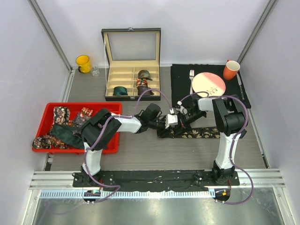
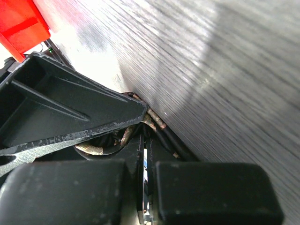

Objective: Roll the ties
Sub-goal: Roll the tie at the center of the board.

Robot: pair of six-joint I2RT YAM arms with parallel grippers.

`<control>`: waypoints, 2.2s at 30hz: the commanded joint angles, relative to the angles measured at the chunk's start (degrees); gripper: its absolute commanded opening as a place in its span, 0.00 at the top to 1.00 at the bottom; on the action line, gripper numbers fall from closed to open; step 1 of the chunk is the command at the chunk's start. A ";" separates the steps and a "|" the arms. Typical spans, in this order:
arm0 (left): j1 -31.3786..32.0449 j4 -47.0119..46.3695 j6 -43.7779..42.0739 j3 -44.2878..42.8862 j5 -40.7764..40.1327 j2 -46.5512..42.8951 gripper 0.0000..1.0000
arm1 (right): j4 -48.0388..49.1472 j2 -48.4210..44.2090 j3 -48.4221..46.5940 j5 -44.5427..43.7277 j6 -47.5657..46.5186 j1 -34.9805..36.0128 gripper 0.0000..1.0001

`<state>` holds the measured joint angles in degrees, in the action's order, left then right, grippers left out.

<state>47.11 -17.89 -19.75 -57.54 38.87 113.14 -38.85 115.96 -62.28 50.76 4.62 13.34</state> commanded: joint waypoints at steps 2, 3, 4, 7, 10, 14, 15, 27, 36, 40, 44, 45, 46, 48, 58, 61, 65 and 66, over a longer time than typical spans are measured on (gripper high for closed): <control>3.42 11.46 -5.65 -1.17 -7.49 4.02 0.71 | 10.29 2.70 2.60 -12.36 0.21 2.74 0.99; 3.42 13.13 -6.44 -1.61 -8.80 4.02 0.72 | 10.03 2.43 2.43 -12.09 0.04 2.74 0.99; 3.42 17.67 -6.88 -3.53 -10.90 4.36 0.74 | 9.76 1.99 2.34 -12.00 -0.14 2.74 0.98; 3.34 25.77 -7.67 -6.70 -15.84 5.51 0.80 | 7.31 0.06 1.64 -11.83 -1.89 2.13 0.89; 3.42 29.30 -8.11 -7.15 -17.86 5.25 0.87 | 3.62 -1.70 0.32 -11.21 -4.34 0.90 0.84; 3.42 32.74 -8.02 -8.11 -20.23 5.77 0.90 | -1.30 -3.02 -2.75 -9.02 -7.42 -2.52 0.74; 3.42 33.27 -8.03 -8.46 -20.59 5.86 0.90 | -3.75 -3.28 -3.19 -7.27 -7.96 -3.06 0.73; 3.42 37.49 -8.03 -10.40 -22.43 6.91 0.90 | -12.39 -7.85 -5.04 5.39 -9.38 -5.35 0.54; 3.34 38.02 -7.76 -11.02 -22.35 7.09 0.89 | -7.04 -8.48 -2.23 7.07 -4.71 -4.65 0.50; 3.42 37.93 -7.59 -11.02 -22.09 7.09 0.89 | -5.45 -6.10 -1.88 5.75 -4.71 -3.59 0.50; 3.51 38.02 -7.59 -10.93 -21.91 7.18 0.89 | -2.99 -5.57 -1.27 4.35 -2.61 -2.45 0.53; 3.43 38.10 -7.59 -10.93 -21.65 7.09 0.89 | -1.94 -5.57 -1.09 2.95 -2.51 -2.36 0.58; 3.51 38.10 -7.67 -10.84 -21.73 7.09 0.89 | -1.93 -5.14 -1.09 1.81 -2.69 -2.36 0.63; 3.51 38.19 -7.67 -10.58 -21.30 6.83 0.89 | -2.28 -4.52 -0.83 -0.13 -3.82 -2.44 0.81; 3.42 37.14 -8.29 -8.91 -17.17 3.67 0.66 | -2.81 -1.79 -0.47 -12.95 -6.29 -2.97 0.99; 3.34 35.47 -7.50 -9.52 -14.62 2.35 0.55 | -2.55 -1.27 -0.38 -14.72 -6.73 -3.23 0.99; 3.34 33.10 -5.40 -12.06 -11.81 2.69 0.52 | -2.72 -0.65 -0.38 -17.44 -6.82 -3.50 0.99; 3.42 32.83 -4.78 -12.77 -10.85 3.05 0.51 | -2.81 -0.65 -0.38 -17.97 -6.82 -3.67 0.99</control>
<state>50.87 6.96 -25.78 -70.65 27.07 113.95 -44.56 111.79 -63.83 51.29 1.23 10.02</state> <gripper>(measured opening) 0.483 0.050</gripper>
